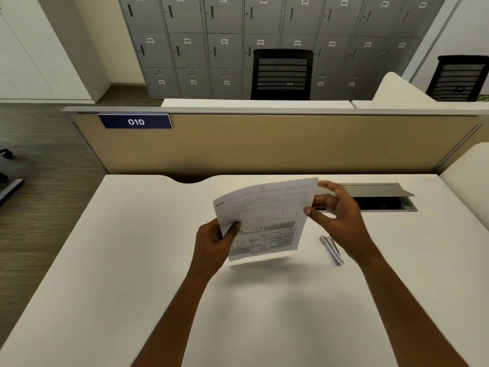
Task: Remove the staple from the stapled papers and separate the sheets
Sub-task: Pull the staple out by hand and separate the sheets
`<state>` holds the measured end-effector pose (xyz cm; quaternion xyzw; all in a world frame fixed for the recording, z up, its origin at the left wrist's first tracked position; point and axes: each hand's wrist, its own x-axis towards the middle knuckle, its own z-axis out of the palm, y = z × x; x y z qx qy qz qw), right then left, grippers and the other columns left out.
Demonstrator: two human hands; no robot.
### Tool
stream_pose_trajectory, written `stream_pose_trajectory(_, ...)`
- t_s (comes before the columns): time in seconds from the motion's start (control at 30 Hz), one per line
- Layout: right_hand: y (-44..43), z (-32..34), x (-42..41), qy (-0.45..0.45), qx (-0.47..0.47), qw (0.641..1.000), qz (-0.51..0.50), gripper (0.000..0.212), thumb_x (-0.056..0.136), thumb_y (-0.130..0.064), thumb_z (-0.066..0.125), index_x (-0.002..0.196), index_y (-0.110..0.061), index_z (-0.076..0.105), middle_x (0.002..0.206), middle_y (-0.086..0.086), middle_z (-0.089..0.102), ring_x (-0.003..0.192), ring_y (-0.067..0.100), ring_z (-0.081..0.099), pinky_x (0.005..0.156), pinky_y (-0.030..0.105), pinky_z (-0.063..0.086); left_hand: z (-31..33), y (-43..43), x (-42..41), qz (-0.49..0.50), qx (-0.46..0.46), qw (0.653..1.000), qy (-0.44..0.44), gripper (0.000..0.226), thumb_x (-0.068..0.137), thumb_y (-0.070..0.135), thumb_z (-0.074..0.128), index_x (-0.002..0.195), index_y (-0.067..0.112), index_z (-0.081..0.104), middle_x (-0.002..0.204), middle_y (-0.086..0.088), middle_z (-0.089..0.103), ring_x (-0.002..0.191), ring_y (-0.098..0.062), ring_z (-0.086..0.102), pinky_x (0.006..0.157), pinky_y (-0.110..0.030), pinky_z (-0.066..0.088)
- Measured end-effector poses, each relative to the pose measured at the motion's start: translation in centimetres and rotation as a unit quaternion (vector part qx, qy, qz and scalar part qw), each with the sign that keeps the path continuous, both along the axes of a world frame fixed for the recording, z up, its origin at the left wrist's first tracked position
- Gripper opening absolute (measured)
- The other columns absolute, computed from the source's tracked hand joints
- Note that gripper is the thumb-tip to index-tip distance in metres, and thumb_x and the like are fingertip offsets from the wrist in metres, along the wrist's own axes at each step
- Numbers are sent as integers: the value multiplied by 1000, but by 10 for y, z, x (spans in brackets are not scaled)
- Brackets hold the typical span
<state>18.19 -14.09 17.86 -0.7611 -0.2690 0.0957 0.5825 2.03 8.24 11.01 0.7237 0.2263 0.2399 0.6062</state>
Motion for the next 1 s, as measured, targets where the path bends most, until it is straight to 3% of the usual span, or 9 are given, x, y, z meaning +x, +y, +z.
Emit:
stream_pose_trajectory(0.1,2,-35,-5,87,16,996,31,46,83,-5,78,124,-13,60,115,3,75,108,22,71,99,53,54,1,-4,2,-4,-5,1000,-2,17,96,17,68,96,33,72,91,19,78,89,-6,75,82,-30,64)
stream_pose_trajectory(0.27,11,-57,-16,97,22,995,-3,30,88,-1,72,112,-19,70,107,-2,76,101,16,73,88,33,61,6,-7,7,-10,-11,1000,-27,14,96,18,68,100,30,73,99,9,79,95,-15,76,82,-29,62)
stream_pose_trajectory(0.43,20,-61,-17,106,70,990,-57,27,91,3,68,107,-19,71,103,-3,76,95,9,74,80,18,58,9,-8,12,2,-36,999,-36,13,96,18,68,108,18,75,102,1,79,97,-18,75,84,-33,62)
stream_pose_trajectory(0.53,22,-77,-20,116,59,989,-70,28,93,1,65,104,-25,71,100,-6,76,95,9,74,76,19,59,-4,-12,14,12,-45,999,-22,19,96,16,68,114,11,74,104,-3,79,98,-20,75,86,-37,63)
stream_pose_trajectory(0.67,24,-108,-24,117,18,990,-70,33,97,1,58,107,-27,70,104,-6,76,104,14,72,84,26,59,-32,-16,15,18,-50,999,1,20,98,17,66,117,17,72,106,-2,78,100,-20,75,87,-46,63)
stream_pose_trajectory(0.8,28,-119,-22,116,10,991,-70,34,98,4,52,117,-21,65,112,-4,73,110,13,68,84,17,56,-38,-18,20,12,-60,998,6,19,101,20,62,117,28,68,109,0,77,104,-18,73,87,-36,62)
stream_pose_trajectory(1.0,32,-123,-14,112,29,990,-79,33,99,4,51,126,-12,59,118,3,70,113,13,66,92,26,56,-39,-12,26,14,-69,998,-3,26,102,17,59,126,26,62,118,1,73,110,-14,70,89,-30,60)
